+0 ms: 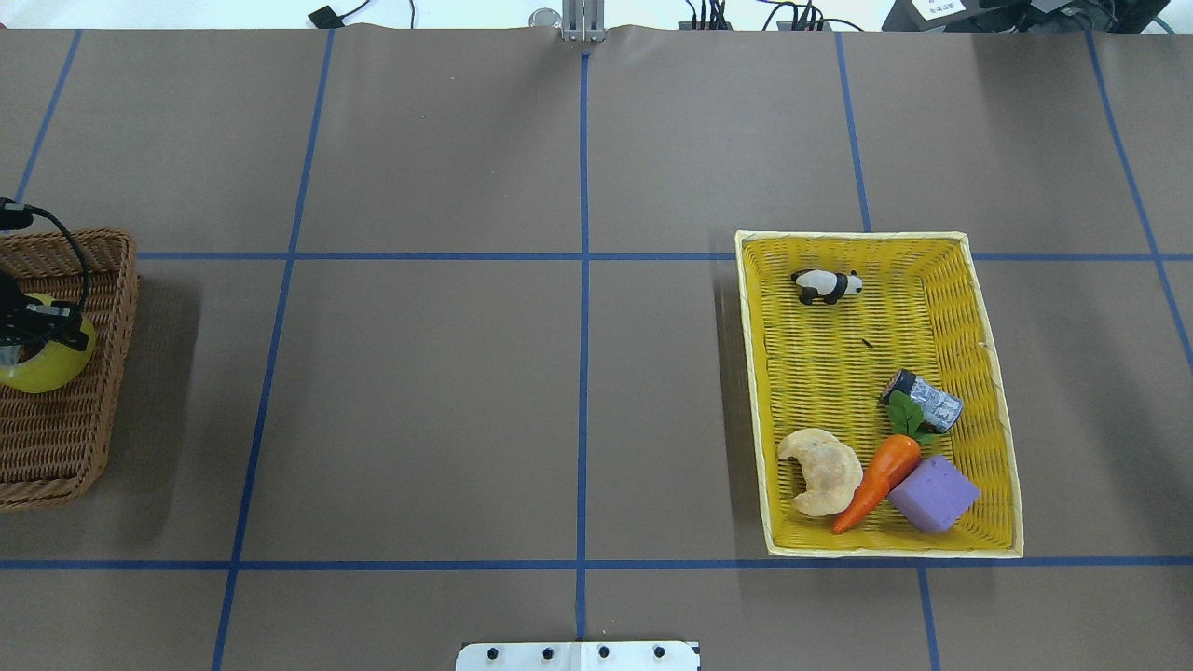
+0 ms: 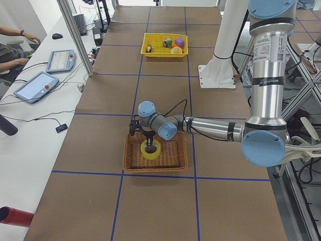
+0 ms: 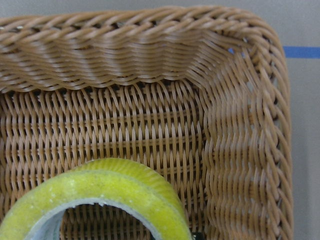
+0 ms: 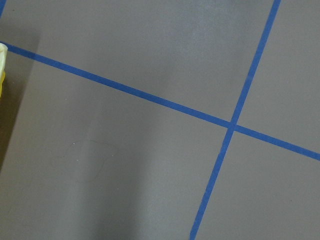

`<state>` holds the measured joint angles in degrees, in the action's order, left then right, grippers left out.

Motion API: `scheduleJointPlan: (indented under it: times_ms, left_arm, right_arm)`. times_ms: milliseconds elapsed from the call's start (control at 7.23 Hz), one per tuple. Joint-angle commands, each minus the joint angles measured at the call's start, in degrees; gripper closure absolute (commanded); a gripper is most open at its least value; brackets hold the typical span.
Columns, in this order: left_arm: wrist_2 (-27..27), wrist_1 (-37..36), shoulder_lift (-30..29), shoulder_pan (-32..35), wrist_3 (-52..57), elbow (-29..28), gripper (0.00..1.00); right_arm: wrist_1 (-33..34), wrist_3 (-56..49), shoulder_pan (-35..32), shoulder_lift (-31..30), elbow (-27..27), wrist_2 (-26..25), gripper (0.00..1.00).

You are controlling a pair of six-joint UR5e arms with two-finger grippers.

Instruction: Move tape to another basket

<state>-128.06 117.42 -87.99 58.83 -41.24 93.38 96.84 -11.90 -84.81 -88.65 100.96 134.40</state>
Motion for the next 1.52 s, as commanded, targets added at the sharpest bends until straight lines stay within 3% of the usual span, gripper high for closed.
scheduleJointPlan:
  times_ms: [0,553,830,968,1106,1245,1383]
  left_arm:
    - [0.0,0.0,0.4,0.1,0.6,0.3,0.46]
    - [-6.8,-0.4,0.5,7.8,3.7,4.4,0.47]
    - [-7.2,-0.4,0.6,12.2,10.3,4.6,0.45]
    - [-6.7,-0.5,0.6,15.5,17.0,4.2,0.14]
    - [-4.8,-1.9,0.5,17.6,19.0,4.4,0.01]
    - [-4.1,-7.1,0.4,19.6,20.1,4.2,0.01]
    - [-1.4,-11.3,-0.4,20.9,28.7,4.0,0.01]
  right_arm:
    - [0.0,0.0,0.0,0.4,0.0,0.1,0.0]
    - [0.0,0.8,0.0,1.3,-0.3,0.2,0.0]
    - [0.6,0.8,-0.7,1.3,-0.1,-0.1,0.0]
    - [2.4,0.6,-1.4,1.3,-0.2,-1.3,0.0]
    - [2.6,0.6,-1.5,1.5,-0.2,-1.6,0.0]
    - [2.6,0.6,-1.4,1.6,-0.7,-2.5,0.0]
    - [2.6,0.7,-1.4,1.8,-0.7,-3.8,0.0]
